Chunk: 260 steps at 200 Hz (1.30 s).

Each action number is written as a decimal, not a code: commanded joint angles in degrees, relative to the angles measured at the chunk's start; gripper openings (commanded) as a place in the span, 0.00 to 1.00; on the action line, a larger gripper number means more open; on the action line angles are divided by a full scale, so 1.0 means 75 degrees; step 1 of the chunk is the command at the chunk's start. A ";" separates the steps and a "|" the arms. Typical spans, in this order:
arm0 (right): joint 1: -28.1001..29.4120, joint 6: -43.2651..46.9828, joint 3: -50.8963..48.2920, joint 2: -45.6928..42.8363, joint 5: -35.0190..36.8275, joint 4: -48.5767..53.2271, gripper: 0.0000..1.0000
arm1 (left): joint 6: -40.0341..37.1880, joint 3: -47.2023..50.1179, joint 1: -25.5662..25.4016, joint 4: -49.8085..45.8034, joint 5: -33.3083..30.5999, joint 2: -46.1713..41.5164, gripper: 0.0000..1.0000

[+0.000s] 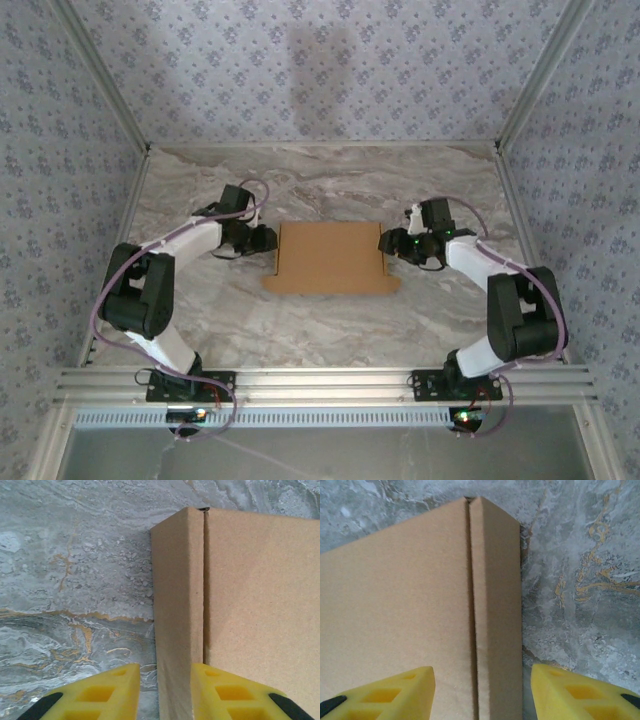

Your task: Fold the paper box

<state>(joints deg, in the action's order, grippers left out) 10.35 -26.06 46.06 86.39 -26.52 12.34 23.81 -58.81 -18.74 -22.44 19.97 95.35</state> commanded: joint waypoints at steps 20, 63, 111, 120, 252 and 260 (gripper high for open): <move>-0.0089 -0.0023 0.0180 0.0374 -0.0131 -0.0076 0.54 | 0.0034 0.0065 0.0026 0.0102 0.0244 -0.0078 0.31; -0.0079 -0.0083 0.0164 0.0685 -0.0144 -0.0180 0.53 | 0.0171 0.0156 0.0026 0.0356 0.0430 -0.0043 0.30; -0.0080 -0.0087 0.0154 0.0872 -0.0019 -0.0165 0.50 | 0.0055 0.0080 0.0026 0.0083 0.0345 -0.0430 0.29; -0.0085 -0.0087 0.0151 0.0861 -0.0014 -0.0153 0.50 | 0.0059 0.0100 0.0037 0.0085 0.0326 -0.0476 0.29; -0.0194 -0.0043 0.0690 0.0411 -0.0190 0.0390 0.63 | -0.0114 0.0365 0.0037 -0.0270 -0.0094 0.0468 0.25; -0.0251 -0.0051 0.0713 0.0388 -0.0196 0.0388 0.65 | -0.0149 0.0353 0.0031 -0.0372 -0.0228 0.0493 0.24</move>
<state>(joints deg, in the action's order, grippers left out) 9.72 -26.50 49.50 90.85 -27.77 12.93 24.53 -57.06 -18.74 -19.44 23.05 95.59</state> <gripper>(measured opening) 0.621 0.251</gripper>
